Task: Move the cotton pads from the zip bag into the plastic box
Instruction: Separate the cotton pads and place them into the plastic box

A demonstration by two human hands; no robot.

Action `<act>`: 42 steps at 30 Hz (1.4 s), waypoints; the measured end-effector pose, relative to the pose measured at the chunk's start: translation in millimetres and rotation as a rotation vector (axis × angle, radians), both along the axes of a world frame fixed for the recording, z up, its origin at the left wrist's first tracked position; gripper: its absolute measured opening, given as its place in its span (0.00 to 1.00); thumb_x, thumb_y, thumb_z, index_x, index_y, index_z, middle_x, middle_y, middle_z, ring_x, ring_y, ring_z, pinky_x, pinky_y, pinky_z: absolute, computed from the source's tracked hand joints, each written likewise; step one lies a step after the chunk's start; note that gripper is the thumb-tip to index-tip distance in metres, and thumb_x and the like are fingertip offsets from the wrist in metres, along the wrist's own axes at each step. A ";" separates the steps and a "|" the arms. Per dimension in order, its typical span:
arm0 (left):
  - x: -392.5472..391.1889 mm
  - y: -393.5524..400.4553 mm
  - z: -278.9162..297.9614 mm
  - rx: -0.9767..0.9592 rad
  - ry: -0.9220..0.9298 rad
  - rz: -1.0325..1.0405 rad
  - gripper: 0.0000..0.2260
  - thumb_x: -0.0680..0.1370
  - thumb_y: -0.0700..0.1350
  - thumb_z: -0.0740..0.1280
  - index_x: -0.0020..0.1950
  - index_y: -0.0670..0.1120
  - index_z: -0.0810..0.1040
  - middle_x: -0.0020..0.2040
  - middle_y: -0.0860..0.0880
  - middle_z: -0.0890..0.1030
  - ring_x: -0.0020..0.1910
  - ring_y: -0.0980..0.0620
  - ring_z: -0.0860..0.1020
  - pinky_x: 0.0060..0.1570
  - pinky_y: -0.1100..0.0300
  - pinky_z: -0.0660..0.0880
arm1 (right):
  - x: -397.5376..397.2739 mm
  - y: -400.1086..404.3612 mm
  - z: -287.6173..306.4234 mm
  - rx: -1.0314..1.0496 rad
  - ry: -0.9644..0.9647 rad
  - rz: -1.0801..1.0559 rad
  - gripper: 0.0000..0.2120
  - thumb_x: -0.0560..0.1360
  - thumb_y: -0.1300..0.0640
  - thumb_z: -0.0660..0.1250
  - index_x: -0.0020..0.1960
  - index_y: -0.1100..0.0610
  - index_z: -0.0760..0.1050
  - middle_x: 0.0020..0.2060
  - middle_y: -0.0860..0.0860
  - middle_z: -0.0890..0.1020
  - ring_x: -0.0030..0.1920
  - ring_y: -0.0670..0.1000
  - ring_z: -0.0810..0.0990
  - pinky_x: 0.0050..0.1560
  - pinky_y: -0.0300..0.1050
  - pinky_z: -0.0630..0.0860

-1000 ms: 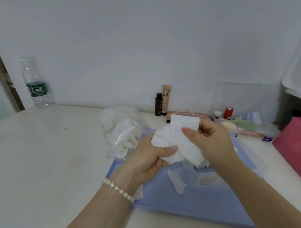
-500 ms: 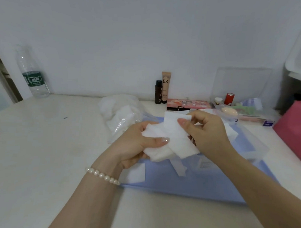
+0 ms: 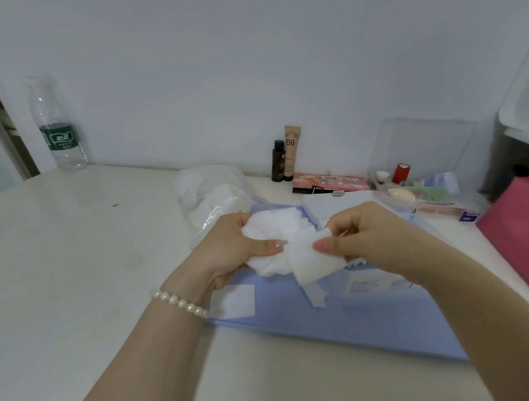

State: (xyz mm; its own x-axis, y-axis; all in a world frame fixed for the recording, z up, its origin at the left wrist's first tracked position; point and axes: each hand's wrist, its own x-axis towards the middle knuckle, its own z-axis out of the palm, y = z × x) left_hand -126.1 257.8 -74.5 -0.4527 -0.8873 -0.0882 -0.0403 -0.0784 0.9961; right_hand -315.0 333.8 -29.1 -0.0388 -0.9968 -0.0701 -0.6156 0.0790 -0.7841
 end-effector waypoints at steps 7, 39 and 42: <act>5.2 -3.6 0.0 -0.130 -0.179 0.089 0.04 0.73 0.40 0.72 0.42 0.41 0.79 0.28 0.48 0.79 0.21 0.53 0.75 0.19 0.66 0.67 | -6.4 -0.1 11.2 -0.193 -0.169 -0.243 0.05 0.66 0.68 0.74 0.35 0.65 0.78 0.30 0.55 0.81 0.26 0.48 0.79 0.31 0.39 0.78; 22.0 30.1 17.9 -0.122 -0.081 0.075 0.16 0.75 0.49 0.67 0.50 0.37 0.81 0.45 0.43 0.84 0.44 0.50 0.82 0.48 0.58 0.79 | 14.3 0.0 -5.5 -0.127 -0.437 -0.009 0.08 0.69 0.71 0.69 0.38 0.59 0.79 0.28 0.51 0.83 0.29 0.45 0.80 0.28 0.35 0.77; 3.6 32.4 13.5 0.158 0.242 -0.020 0.20 0.72 0.50 0.65 0.54 0.35 0.78 0.48 0.41 0.84 0.48 0.46 0.82 0.52 0.52 0.79 | 16.7 0.2 -9.0 -0.130 -0.465 0.015 0.08 0.69 0.71 0.69 0.38 0.59 0.79 0.26 0.50 0.81 0.26 0.44 0.78 0.27 0.34 0.75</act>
State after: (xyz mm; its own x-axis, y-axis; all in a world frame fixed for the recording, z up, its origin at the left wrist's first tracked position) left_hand -122.5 290.1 -61.0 -0.4948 -0.8617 -0.1124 0.1935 -0.2353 0.9525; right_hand -298.3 334.0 -38.1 -0.0190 -0.9986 0.0490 -0.1977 -0.0443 -0.9793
